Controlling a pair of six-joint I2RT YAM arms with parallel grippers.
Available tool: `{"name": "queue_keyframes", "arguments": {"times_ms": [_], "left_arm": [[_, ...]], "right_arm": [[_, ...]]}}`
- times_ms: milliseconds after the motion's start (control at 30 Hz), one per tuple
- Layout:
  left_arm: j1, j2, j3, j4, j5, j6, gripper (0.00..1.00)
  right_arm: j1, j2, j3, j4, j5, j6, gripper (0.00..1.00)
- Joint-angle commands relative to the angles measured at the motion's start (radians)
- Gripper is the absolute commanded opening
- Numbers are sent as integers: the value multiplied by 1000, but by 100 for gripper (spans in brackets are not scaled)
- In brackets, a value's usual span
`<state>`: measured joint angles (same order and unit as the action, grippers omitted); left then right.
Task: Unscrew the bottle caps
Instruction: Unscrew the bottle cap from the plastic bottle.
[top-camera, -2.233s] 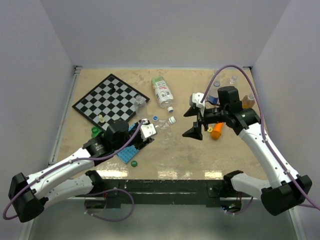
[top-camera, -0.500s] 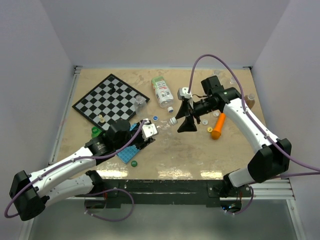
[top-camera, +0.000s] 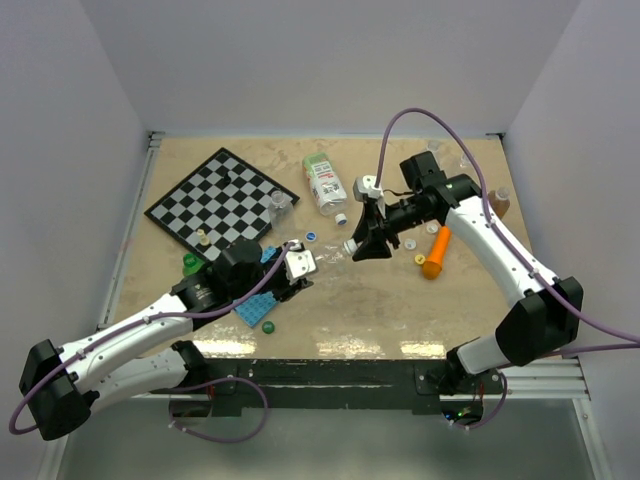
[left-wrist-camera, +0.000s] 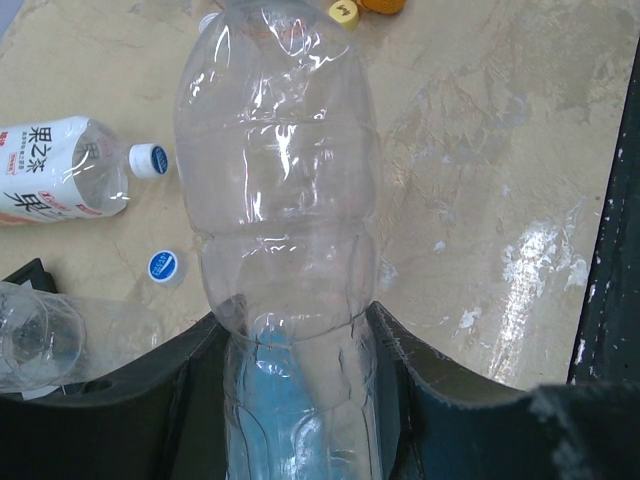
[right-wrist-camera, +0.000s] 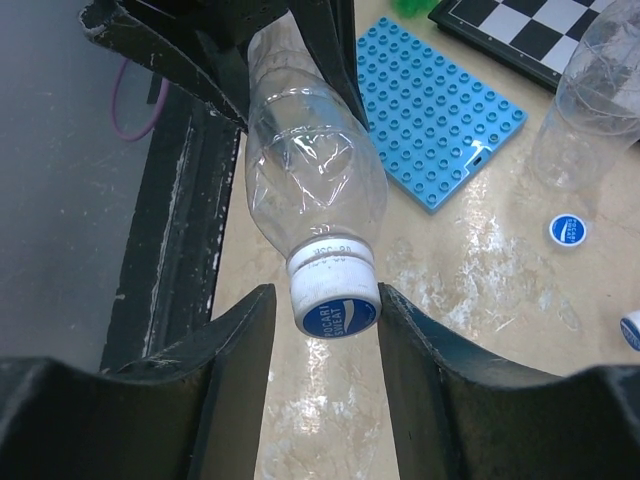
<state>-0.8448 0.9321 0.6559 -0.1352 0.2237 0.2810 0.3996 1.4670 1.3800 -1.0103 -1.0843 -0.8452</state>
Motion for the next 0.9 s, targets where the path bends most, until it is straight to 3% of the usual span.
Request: {"name": "queue_keyframes", "arguments": {"times_ms": [0, 67, 167, 300, 533, 700, 867], "left_arm": [[0, 1, -13, 52, 12, 6, 0], [0, 1, -12, 55, 14, 6, 0], [0, -4, -13, 55, 22, 6, 0], [1, -25, -28, 62, 69, 23, 1], [1, -59, -73, 89, 109, 70, 2], [1, -27, -75, 88, 134, 76, 2], [1, -13, -76, 89, 140, 76, 2]], "right_arm": [[15, -13, 45, -17, -40, 3, 49], [16, -17, 39, -17, -40, 1, 47], [19, -28, 34, -25, -37, -9, 32], [54, -46, 30, -94, 18, -146, 0], [102, -246, -71, -90, 197, -484, 0], [107, -451, -206, -27, 366, -921, 0], [107, -465, -216, -2, 350, -939, 0]]}}
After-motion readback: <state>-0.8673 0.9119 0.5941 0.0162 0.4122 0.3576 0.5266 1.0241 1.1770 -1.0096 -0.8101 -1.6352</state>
